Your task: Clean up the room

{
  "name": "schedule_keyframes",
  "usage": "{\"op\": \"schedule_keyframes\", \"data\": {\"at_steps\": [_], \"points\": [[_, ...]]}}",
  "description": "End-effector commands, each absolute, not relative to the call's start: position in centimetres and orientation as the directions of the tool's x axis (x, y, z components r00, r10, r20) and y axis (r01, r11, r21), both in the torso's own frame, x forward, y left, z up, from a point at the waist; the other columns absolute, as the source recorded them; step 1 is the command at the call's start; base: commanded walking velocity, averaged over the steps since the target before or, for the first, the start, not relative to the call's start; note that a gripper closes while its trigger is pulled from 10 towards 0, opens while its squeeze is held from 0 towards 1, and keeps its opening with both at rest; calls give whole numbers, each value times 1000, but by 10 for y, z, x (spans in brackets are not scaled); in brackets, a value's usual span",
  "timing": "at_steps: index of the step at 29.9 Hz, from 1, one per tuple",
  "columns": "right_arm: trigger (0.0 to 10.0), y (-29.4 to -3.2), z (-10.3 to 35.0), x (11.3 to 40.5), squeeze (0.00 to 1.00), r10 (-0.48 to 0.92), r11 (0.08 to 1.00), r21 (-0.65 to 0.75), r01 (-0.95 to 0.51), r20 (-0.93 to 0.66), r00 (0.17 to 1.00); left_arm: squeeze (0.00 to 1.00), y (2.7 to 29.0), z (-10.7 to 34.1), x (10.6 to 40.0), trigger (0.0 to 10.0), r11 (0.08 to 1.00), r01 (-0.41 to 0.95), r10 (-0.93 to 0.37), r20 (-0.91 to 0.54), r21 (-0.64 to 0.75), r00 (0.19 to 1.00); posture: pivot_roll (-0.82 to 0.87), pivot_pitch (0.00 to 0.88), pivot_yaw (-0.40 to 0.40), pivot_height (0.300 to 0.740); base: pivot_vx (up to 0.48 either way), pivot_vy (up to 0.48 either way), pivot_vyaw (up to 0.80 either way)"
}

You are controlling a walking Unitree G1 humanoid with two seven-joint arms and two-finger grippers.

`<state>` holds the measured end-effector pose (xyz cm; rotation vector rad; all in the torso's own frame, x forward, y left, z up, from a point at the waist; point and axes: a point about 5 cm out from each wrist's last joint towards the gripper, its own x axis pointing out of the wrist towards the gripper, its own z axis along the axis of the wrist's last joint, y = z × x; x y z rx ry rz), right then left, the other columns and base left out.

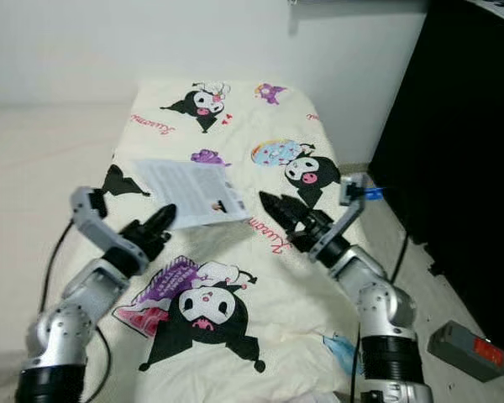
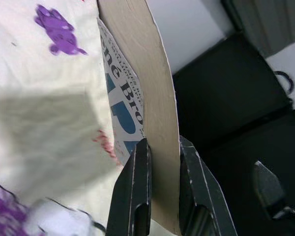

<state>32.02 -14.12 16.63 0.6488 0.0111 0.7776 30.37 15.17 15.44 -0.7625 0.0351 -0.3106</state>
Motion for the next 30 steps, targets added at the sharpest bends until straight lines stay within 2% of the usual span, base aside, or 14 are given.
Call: {"op": "schedule_keyframes", "data": {"at_steps": [1, 6, 9, 14, 16, 23, 25, 27, 30], "points": [[10000, -141, 161, 318, 0, 654, 548, 544, -636, 196, 731, 0, 151, 159, 305, 10000, 676, 276, -270, 118, -683, 956, -78, 63, -51, 636, 0, 0, 0], [10000, -138, 157, 316, 0, 661, 556, 540, -631, 172, 730, 0, 148, 154, 306, 10000, 682, 268, -280, 95, -681, 955, -80, 64, -50, 646, 0, 0, 0], [10000, -137, 156, 316, 0, 661, 560, 541, -627, 164, 732, 0, 149, 150, 306, 10000, 701, 266, -294, 72, -661, 953, -79, 65, -49, 656, -480, 0, 0], [10000, -137, 153, 317, 0, 657, 569, 542, -618, 152, 739, 0, 154, 146, 307, 10000, 721, 241, -265, 63, -650, 962, -77, 64, -50, 676, 0, 0, 0], [10000, -136, 150, 316, 0, 657, 573, 543, -614, 143, 740, 0, 157, 140, 307, 10000, 764, 223, -253, 38, -605, 967, -77, 63, -50, 686, 0, 0, 0], [10000, -135, 143, 315, 0, 655, 584, 545, -602, 122, 746, 0, 160, 129, 305, 10000, 814, 195, -232, 2, -547, 973, -76, 64, -50, 706, 0, 0, 0], [10000, -137, 138, 315, 0, 648, 597, 547, -587, 104, 755, 0, 164, 123, 304, 10000, 827, 171, -211, -14, -535, 977, -76, 64, -50, 711, 0, 0, 0], [10000, -143, 122, 313, 0, 625, 633, 558, -537, 42, 780, 0, 181, 101, 299, 10000, 858, 82, -144, -83, -508, 986, -74, 64, -52, 721, 0, 0, 0], [10000, -143, 122, 313, 0, 625, 633, 558, -537, 42, 780, 0, 181, 101, 299, 10000, 858, 82, -144, -83, -508, 986, -74, 64, -52, 721, 0, 0, 0]]}}
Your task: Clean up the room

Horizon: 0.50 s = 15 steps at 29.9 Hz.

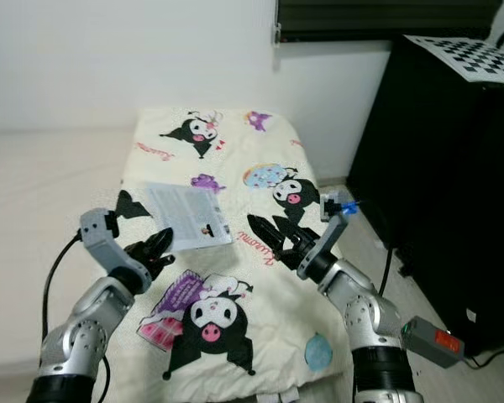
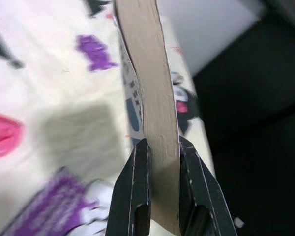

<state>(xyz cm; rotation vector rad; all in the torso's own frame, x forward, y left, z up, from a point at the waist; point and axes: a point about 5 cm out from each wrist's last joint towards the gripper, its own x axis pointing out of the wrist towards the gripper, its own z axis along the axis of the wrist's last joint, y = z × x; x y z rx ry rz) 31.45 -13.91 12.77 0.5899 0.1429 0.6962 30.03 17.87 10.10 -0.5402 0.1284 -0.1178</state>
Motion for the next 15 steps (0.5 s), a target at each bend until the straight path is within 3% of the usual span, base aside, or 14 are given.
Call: {"op": "schedule_keyframes", "data": {"at_steps": [1, 2, 3, 5, 9, 12, 15], "points": [[10000, -145, 115, 312, 0, 616, 647, 559, -518, 17, 788, 0, 188, 91, 296, 10000, 868, 46, -116, -113, -495, 987, -74, 64, -52, 726, 0, 0, 0], [10000, -150, 91, 307, 0, 596, 706, 532, -467, -92, 798, 0, 209, 60, 285, 10000, 883, -89, -23, -230, -462, 973, -75, 57, -54, 736, 0, 0, 0], [10000, -150, 91, 307, 0, 596, 706, 532, -467, -92, 798, 0, 209, 60, 285, 10000, 883, -89, -23, -230, -462, 973, -75, 57, -54, 736, 0, 0, 0], [10000, -152, 62, 298, 0, 583, 788, 412, -458, -258, 771, 0, 225, 39, 275, 10000, 848, -200, 48, -305, -490, 951, -73, 50, -55, 736, 0, 0, 0], [10000, -157, 48, 293, 0, 541, 832, 340, -438, -325, 776, 0, 230, 32, 270, 10000, 842, -238, 76, -331, -484, 941, -67, 43, -59, 736, 0, 0, 0], [10000, -181, -9, 262, 0, 378, 925, 211, -315, -572, 728, 0, 244, -3, 247, 10000, 853, -343, 148, -448, -393, 882, -56, 20, -64, 736, 0, 0, 798], [10000, -191, -27, 246, 0, 320, 947, 198, -253, -641, 698, 0, 249, -22, 228, 10000, 847, -392, 172, -513, -360, 841, -60, 11, -63, 736, 0, 0, 794]]}}
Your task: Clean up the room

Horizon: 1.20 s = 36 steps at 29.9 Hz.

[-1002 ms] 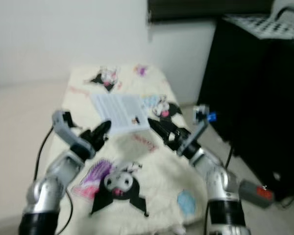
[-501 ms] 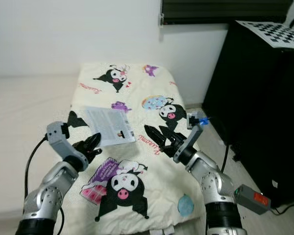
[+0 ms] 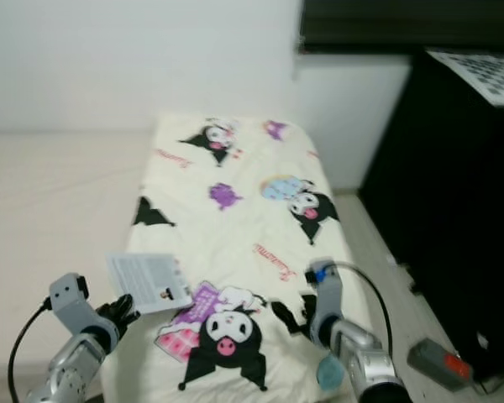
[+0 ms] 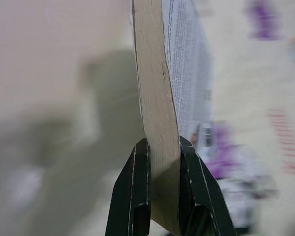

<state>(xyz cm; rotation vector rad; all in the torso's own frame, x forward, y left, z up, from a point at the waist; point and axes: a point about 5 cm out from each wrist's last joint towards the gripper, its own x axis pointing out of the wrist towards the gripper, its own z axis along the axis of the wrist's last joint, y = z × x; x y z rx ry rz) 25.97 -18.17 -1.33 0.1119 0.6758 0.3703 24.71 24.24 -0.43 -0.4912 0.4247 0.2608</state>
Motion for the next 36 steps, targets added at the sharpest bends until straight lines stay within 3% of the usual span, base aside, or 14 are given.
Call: {"op": "schedule_keyframes", "data": {"at_steps": [1, 10, 12, 15, 21, 23, 26, 28, 29, 30, 32, 34, 36], "points": [[10000, -191, -27, 246, 0, 320, 947, 198, -253, -641, 698, 0, 249, -22, 228, 10000, 847, -392, 172, -513, -360, 841, -60, 11, -63, 736, 0, 0, 794], [10000, -200, -40, 230, 0, 282, 958, 163, -235, -674, 683, 0, 265, -36, 204, 10000, 781, -488, 249, -521, -391, 816, -57, 6, -68, 736, 0, 0, 788], [10000, -200, -38, 234, 0, 278, 959, 154, -236, -656, 702, 0, 282, -38, 196, 10000, 774, -560, 346, -542, -297, 766, -57, 4, -62, 736, 0, 0, 781], [10000, -199, -39, 236, 0, 269, 961, 138, -238, -650, 711, 0, 288, -39, 192, 10000, 774, -585, 385, -552, -243, 740, -53, 4, -65, 736, 0, 0, 781], [10000, -195, -34, 243, 0, 297, 955, 182, -234, -602, 742, 0, 284, -36, 201, 10000, 756, -557, 350, -506, -344, 788, -48, 5, -70, 736, 0, 0, 781], [10000, -192, -18, 257, 0, 363, 923, 304, -237, -482, 797, 0, 280, -17, 223, 10000, 762, -444, 279, -378, -472, 883, -52, 7, -70, 736, 0, 0, 781], [10000, -191, -9, 265, 0, 391, 893, 383, -235, -404, 827, 0, 278, -6, 234, 10000, 766, -372, 239, -305, -524, 922, -55, 8, -69, 736, 0, 0, 781], [10000, -189, 30, 288, 0, 453, 759, 573, -308, -125, 883, 0, 267, 34, 263, 10000, 787, -82, 51, -68, -611, 996, -57, 10, -68, 736, 0, 0, 781], [10000, -189, 30, 288, 0, 453, 759, 573, -308, -125, 883, 0, 267, 34, 263, 10000, 787, -82, 51, -68, -611, 996, -57, 10, -68, 736, 0, 0, 781], [10000, -188, 47, 295, 0, 468, 697, 619, -362, -11, 883, 0, 260, 53, 272, 10000, 784, 53, -43, 31, -618, 999, -61, 10, -63, 736, 0, 0, 781], [10000, -183, 85, 305, 0, 523, 559, 640, -528, 222, 823, 0, 240, 98, 280, 10000, 728, 382, -300, 236, -569, 924, -61, 11, -59, 736, 0, 0, 781], [10000, -177, 110, 305, 0, 558, 463, 615, -638, 357, 749, 0, 225, 124, 277, 10000, 648, 578, -474, 330, -496, 816, -61, 12, -58, 736, 0, 0, 781], [10000, -175, 117, 305, 0, 567, 435, 604, -668, 393, 724, 0, 221, 131, 274, 10000, 621, 628, -522, 350, -469, 778, -61, 12, -58, 736, 0, 0, 781]]}}
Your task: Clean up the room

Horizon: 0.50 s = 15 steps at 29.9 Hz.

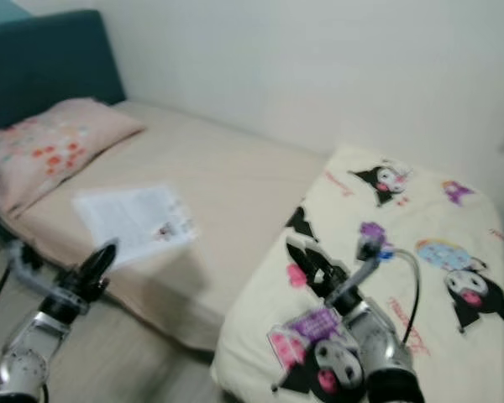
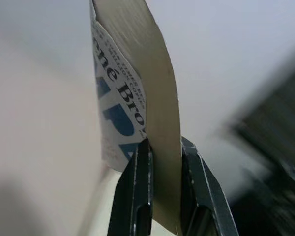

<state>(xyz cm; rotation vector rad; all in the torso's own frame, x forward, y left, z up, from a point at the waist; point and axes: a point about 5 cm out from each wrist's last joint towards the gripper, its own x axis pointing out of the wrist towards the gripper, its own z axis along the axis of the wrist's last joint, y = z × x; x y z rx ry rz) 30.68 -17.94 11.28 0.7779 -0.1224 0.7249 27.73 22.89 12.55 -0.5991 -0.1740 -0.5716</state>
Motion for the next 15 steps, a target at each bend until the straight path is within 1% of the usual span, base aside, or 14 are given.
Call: {"op": "schedule_keyframes", "data": {"at_steps": [1, 2, 3, 4, 5, 6, 8, 9, 11, 12, 13, 15], "points": [[10000, -175, 126, 305, 0, 550, 408, 602, -687, 438, 711, 0, 219, 140, 272, 10000, 592, 677, -564, 374, -437, 736, -61, 15, -59, 736, 0, 0, 775], [10000, -176, 131, 305, 0, 537, 391, 600, -698, 468, 702, 0, 218, 145, 270, 10000, 572, 706, -590, 389, -417, 707, -61, 15, -59, 736, 0, 0, 775], [10000, -176, 131, 305, 0, 537, 391, 600, -698, 468, 702, 0, 218, 145, 270, 10000, 572, 706, -590, 389, -417, 707, -61, 15, -59, 736, 0, 0, 775], [10000, -180, 143, 307, 0, 497, 368, 596, -713, 522, 693, 0, 216, 153, 264, 10000, 532, 759, -645, 402, -376, 650, -63, 18, -60, 736, 0, 0, 769], [10000, -181, 156, 306, 0, 483, 333, 577, -746, 575, 661, 0, 213, 160, 258, 10000, 481, 811, -708, 399, -332, 583, -67, 18, -58, 736, 0, 0, 775], [10000, -181, 156, 306, 0, 483, 333, 577, -746, 575, 661, 0, 213, 160, 258, 10000, 481, 811, -708, 399, -332, 583, -67, 18, -58, 736, 0, 0, 775], [10000, -178, 172, 301, 0, 506, 288, 529, -798, 623, 596, 0, 208, 167, 248, 10000, 398, 870, -782, 389, -292, 488, -68, 20, -55, 736, 0, 0, 775], [10000, -178, 172, 301, 0, 506, 288, 529, -798, 623, 596, 0, 208, 167, 248, 10000, 398, 870, -782, 389, -292, 488, -68, 20, -55, 736, 0, 0, 775], [10000, -173, 179, 296, 0, 540, 246, 499, -831, 641, 545, 0, 204, 171, 243, 10000, 348, 898, -821, 374, -271, 431, -68, 21, -55, 736, 0, 0, 775], [10000, -173, 179, 296, 0, 540, 246, 499, -831, 641, 545, 0, 204, 171, 243, 10000, 348, 898, -821, 374, -271, 431, -68, 21, -55, 736, 0, 0, 775], [10000, -172, 181, 293, 0, 551, 227, 494, -839, 646, 529, 0, 203, 174, 240, 10000, 328, 906, -835, 366, -270, 411, -68, 21, -55, 736, 0, 0, 775], [10000, -170, 183, 291, 0, 567, 214, 490, -845, 642, 516, 0, 203, 176, 238, 10000, 315, 911, -845, 359, -266, 397, -69, 22, -53, 736, 0, 0, 775]]}}
